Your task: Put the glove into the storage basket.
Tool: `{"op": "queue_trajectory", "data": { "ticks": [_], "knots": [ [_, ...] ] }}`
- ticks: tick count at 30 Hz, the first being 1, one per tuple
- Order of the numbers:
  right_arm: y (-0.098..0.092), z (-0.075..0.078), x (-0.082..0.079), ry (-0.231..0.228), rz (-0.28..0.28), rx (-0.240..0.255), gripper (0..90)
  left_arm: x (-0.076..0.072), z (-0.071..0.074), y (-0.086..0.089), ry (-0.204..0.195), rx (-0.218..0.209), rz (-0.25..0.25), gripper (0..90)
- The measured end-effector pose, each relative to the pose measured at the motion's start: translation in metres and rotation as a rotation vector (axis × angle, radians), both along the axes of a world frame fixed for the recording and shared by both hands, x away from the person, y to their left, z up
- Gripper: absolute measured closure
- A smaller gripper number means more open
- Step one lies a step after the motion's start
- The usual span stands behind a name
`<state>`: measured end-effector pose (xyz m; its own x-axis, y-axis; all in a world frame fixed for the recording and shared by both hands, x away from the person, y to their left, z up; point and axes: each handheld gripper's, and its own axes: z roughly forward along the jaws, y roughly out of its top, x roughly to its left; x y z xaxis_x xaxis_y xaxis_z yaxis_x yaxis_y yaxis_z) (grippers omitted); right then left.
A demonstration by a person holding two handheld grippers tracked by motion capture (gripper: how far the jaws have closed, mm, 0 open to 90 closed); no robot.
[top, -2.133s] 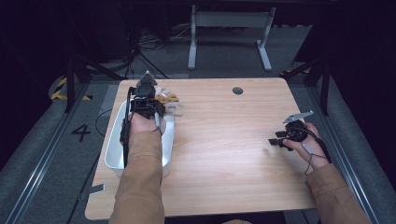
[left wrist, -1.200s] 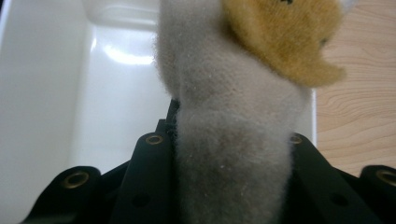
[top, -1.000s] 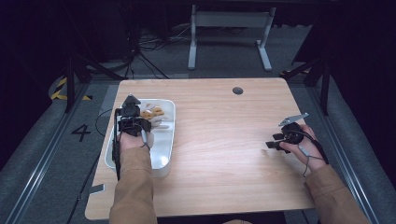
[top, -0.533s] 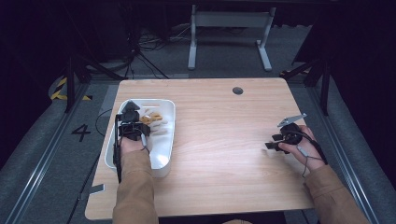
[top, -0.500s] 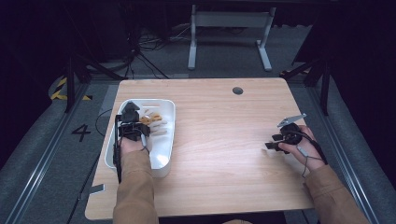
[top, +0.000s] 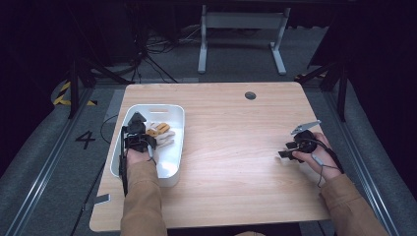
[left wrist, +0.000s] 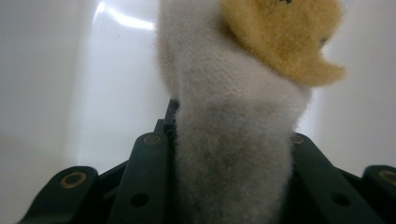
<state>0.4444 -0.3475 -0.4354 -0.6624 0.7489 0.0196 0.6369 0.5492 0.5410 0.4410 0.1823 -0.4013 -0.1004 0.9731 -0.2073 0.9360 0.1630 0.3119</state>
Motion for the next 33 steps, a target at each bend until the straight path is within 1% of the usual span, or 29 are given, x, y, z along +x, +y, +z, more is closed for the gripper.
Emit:
{"op": "queue_trajectory", "data": {
  "ticks": [8, 9, 10, 12, 14, 15, 16, 18, 20, 21, 24, 25, 28, 29, 32, 33],
  "knots": [
    [0.001, -0.001, 0.000, 0.005, 0.005, -0.002, 44.9, 0.001, -0.004, -0.001, 0.021, 0.011, -0.009, 67.7],
    [0.001, -0.001, 0.000, 0.003, 0.005, -0.004, 44.5, 0.002, -0.005, -0.002, 0.030, 0.018, -0.016, 67.5],
    [0.001, -0.001, 0.000, 0.003, 0.005, -0.004, 44.5, 0.002, -0.005, -0.002, 0.030, 0.024, -0.018, 67.4],
    [0.001, -0.001, 0.000, 0.005, 0.003, -0.002, 44.4, 0.002, -0.006, -0.004, 0.039, 0.053, -0.023, 66.4],
    [0.000, -0.001, 0.000, 0.005, 0.001, -0.002, 44.4, 0.002, -0.007, -0.004, 0.040, 0.056, -0.020, 65.8],
    [0.000, -0.001, 0.000, 0.002, 0.004, -0.005, 44.2, 0.003, -0.007, -0.005, 0.048, 0.055, -0.025, 65.3],
    [0.001, -0.001, 0.000, 0.002, 0.004, -0.006, 44.2, 0.003, -0.008, -0.005, 0.042, 0.056, -0.023, 65.0],
    [0.001, -0.001, 0.000, 0.001, 0.005, -0.007, 44.1, 0.003, -0.007, -0.006, 0.046, 0.059, -0.028, 64.9],
    [0.001, -0.001, 0.000, 0.000, 0.004, -0.007, 44.1, 0.003, -0.007, -0.006, 0.048, 0.057, -0.029, 64.8],
    [0.001, -0.001, 0.000, 0.000, 0.004, -0.007, 44.1, 0.003, -0.008, -0.005, 0.057, 0.050, -0.031, 64.7],
    [0.001, -0.001, 0.000, -0.001, 0.004, -0.007, 43.9, 0.003, -0.009, -0.005, 0.057, 0.048, -0.030, 64.0],
    [0.001, -0.001, 0.000, 0.002, 0.003, -0.008, 43.9, 0.003, -0.009, -0.004, 0.063, 0.039, -0.030, 63.7],
    [0.002, -0.002, 0.000, 0.002, 0.005, -0.009, 43.9, 0.003, -0.010, -0.003, 0.065, 0.033, -0.032, 63.2],
    [0.002, -0.002, 0.000, 0.003, 0.005, -0.009, 43.9, 0.003, -0.010, -0.003, 0.072, 0.020, -0.027, 62.9],
    [0.002, -0.002, 0.000, 0.002, 0.005, -0.010, 43.9, 0.003, -0.011, -0.002, 0.071, 0.010, -0.027, 61.1],
    [0.002, -0.001, 0.000, -0.002, 0.004, -0.008, 43.9, 0.004, -0.011, 0.000, 0.084, -0.012, -0.030, 59.3]
  ]
}}
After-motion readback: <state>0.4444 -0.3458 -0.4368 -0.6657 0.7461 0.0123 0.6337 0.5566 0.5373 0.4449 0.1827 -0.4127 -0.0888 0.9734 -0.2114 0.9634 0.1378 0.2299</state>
